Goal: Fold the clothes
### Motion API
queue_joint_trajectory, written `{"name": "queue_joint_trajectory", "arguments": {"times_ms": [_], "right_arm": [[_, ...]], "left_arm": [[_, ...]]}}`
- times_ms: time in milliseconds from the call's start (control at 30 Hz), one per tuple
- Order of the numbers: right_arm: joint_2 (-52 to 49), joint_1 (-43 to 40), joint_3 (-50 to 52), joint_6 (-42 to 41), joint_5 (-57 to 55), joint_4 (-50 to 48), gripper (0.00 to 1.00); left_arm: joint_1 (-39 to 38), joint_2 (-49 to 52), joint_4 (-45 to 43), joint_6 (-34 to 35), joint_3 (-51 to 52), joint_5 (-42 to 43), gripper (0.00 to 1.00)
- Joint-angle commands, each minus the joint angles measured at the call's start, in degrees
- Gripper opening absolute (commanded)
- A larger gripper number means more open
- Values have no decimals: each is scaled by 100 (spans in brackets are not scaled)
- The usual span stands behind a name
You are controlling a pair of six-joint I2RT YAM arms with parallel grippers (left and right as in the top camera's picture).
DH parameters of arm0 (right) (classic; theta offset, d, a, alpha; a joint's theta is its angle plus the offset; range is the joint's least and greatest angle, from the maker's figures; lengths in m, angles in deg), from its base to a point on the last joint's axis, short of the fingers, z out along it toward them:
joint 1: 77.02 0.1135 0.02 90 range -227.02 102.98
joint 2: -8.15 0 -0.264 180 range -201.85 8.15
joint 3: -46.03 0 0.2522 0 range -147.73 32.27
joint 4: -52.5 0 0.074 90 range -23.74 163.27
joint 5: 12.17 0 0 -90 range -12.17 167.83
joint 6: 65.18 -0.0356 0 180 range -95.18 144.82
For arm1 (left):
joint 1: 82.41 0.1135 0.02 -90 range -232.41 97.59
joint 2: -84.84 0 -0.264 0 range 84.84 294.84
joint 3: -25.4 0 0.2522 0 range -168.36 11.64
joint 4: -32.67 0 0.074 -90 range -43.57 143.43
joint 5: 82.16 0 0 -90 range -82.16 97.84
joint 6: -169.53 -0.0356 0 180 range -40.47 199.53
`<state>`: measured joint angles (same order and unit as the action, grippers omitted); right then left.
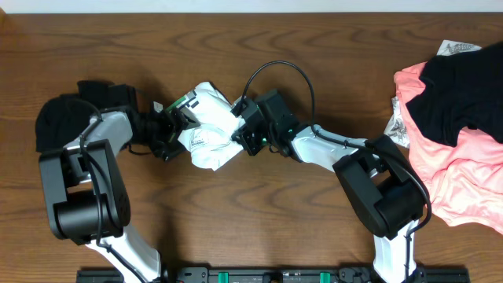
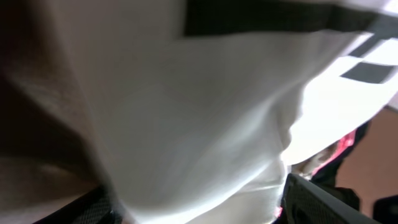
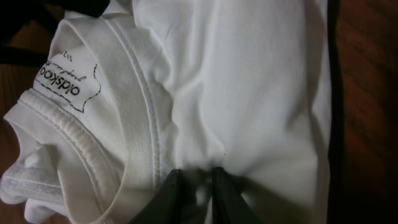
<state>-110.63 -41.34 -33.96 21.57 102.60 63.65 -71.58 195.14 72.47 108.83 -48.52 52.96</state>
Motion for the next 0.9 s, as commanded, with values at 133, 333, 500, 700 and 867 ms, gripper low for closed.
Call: {"name": "queue_joint_trajectory", "arguments": {"times_ms": [133, 333, 500, 700, 867], "right_arm": [[-354, 33, 151, -57, -96, 219, 16], [-352, 33, 151, -59, -90, 219, 16], [-352, 33, 151, -59, -76, 219, 15], [-352, 33, 151, -59, -76, 219, 16], [-352, 33, 151, -59, -76, 219, 17]], "left_arm": [[-243, 695, -1058, 605, 1010, -1126, 82], [-293, 695, -1185, 774, 1056, -1128, 81], [-293, 695, -1198, 811, 1056, -1128, 63], [-293, 695, -1187, 811, 1056, -1130, 48], [-293, 695, -1185, 807, 1056, -1128, 15]]}}
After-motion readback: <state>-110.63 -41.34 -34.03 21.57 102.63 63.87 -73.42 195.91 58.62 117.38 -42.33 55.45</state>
